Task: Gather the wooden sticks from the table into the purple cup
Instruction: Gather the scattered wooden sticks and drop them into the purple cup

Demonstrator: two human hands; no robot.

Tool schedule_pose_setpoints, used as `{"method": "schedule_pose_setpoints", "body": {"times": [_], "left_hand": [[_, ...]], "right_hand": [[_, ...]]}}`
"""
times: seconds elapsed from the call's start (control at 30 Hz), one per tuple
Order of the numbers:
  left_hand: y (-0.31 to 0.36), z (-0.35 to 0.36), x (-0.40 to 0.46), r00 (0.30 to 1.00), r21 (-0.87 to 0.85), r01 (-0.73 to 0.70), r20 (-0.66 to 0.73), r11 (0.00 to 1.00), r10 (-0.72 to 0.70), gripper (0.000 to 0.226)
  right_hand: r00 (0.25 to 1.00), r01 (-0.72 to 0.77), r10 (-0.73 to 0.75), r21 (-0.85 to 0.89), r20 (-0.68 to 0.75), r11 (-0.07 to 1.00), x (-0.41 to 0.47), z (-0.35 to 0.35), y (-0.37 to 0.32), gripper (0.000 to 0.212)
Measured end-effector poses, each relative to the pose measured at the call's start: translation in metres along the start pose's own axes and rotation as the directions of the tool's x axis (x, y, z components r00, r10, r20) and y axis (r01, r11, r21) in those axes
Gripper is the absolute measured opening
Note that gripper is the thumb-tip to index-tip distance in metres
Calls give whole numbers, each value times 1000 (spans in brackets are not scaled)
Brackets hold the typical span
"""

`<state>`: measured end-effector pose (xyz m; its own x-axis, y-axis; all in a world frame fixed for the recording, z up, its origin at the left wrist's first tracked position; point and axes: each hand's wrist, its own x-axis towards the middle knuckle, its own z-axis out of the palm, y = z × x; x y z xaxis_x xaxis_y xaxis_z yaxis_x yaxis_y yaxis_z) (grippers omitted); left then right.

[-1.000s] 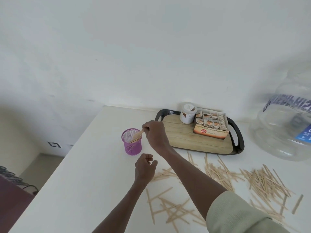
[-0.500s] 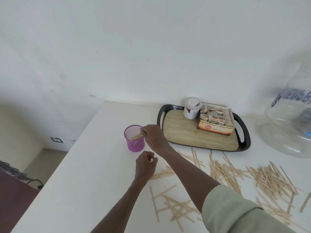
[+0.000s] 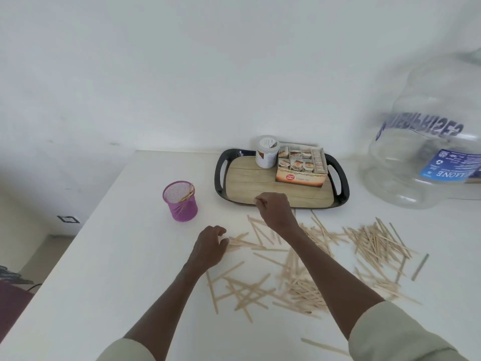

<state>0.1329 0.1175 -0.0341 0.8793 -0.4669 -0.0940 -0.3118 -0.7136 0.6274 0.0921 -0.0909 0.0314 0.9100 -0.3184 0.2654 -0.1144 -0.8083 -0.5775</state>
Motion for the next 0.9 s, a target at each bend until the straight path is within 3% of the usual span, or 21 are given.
{"method": "schedule_pose_setpoints", "body": {"times": [0.2, 0.27, 0.37, 0.57, 0.7, 0.9], "left_hand": [[24, 16, -9, 992, 138, -102, 95, 985, 89, 74], [32, 22, -9, 984, 197, -151, 123, 969, 129, 80], [39, 29, -8, 980, 241, -171, 140, 955, 141, 82], [46, 42, -8, 988, 274, -148, 89, 950, 128, 66], [49, 48, -8, 991, 247, -132, 61, 960, 120, 47], [57, 55, -13, 994, 215, -112, 26, 970, 109, 17]], "right_hand": [[962, -259, 269, -168, 44, 951, -33, -46, 71, 34], [930, -353, 367, -211, 32, 912, -47, -60, 86, 35], [875, -403, 473, -389, 101, 828, -65, -77, 98, 57], [780, -434, 576, -449, 246, 781, -86, -70, 96, 71], [802, -433, 567, -470, 189, 769, -93, -47, 81, 78], [834, -467, 538, -359, 126, 808, -101, -29, 72, 49]]}}
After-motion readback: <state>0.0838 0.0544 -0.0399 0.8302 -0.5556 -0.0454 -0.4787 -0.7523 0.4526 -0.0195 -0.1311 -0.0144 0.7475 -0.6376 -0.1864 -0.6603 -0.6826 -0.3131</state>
